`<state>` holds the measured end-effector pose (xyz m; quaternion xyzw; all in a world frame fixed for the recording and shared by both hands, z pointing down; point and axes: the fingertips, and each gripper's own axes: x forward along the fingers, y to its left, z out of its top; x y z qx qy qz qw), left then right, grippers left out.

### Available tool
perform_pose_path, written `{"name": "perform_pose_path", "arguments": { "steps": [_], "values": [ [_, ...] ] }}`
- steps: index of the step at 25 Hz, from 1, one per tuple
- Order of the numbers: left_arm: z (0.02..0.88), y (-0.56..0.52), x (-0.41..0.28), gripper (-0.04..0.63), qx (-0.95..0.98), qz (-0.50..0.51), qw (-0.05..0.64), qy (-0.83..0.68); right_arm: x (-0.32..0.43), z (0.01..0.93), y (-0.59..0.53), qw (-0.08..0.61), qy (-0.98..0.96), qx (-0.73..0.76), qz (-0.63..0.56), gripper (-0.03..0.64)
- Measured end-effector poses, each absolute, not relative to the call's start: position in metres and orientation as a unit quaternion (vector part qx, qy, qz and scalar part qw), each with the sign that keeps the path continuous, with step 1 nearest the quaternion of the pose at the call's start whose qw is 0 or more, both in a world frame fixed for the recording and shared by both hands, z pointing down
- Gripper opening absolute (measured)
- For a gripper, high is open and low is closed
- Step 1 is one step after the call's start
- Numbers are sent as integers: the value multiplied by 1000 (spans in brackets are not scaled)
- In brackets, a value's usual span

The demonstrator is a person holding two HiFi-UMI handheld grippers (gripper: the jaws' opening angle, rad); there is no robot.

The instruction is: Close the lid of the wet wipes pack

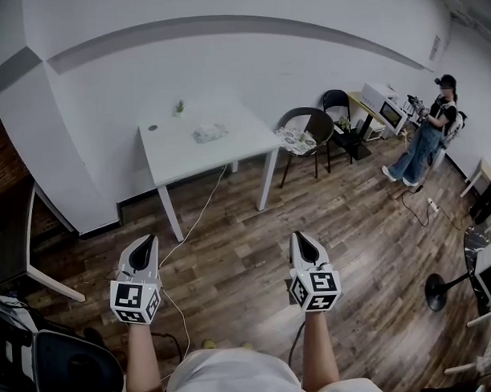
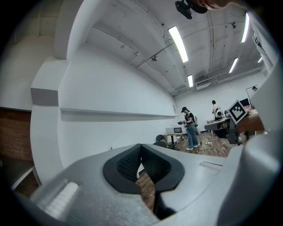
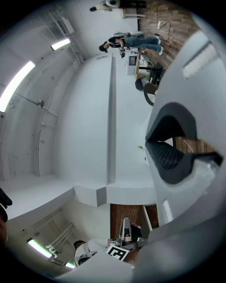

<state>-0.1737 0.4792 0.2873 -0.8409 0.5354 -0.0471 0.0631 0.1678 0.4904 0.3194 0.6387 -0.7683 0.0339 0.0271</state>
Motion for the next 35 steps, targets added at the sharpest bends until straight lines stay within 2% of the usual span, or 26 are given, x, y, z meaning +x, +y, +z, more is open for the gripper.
{"name": "perform_pose_path", "arguments": {
  "steps": [14, 15, 16, 22, 24, 35],
  "values": [
    [292, 482, -166, -2, -839, -50, 59, 539, 171, 323, 489, 40, -772, 634, 29, 6],
    [292, 482, -165, -2, -839, -51, 59, 539, 171, 324, 488, 41, -773, 632, 29, 16],
    [292, 482, -164, -2, -839, -51, 59, 539, 171, 324, 488, 42, -773, 632, 28, 59],
    [292, 483, -162, -2, -839, -55, 57, 539, 171, 321, 486, 38, -775, 630, 23, 61],
    [291, 483, -159, -2, -839, -56, 58, 539, 171, 320, 486, 37, -778, 627, 25, 84],
    [295, 484, -146, -2, -835, -61, 57, 543, 183, 326, 482, 33, -780, 624, 32, 84]
  ]
}}
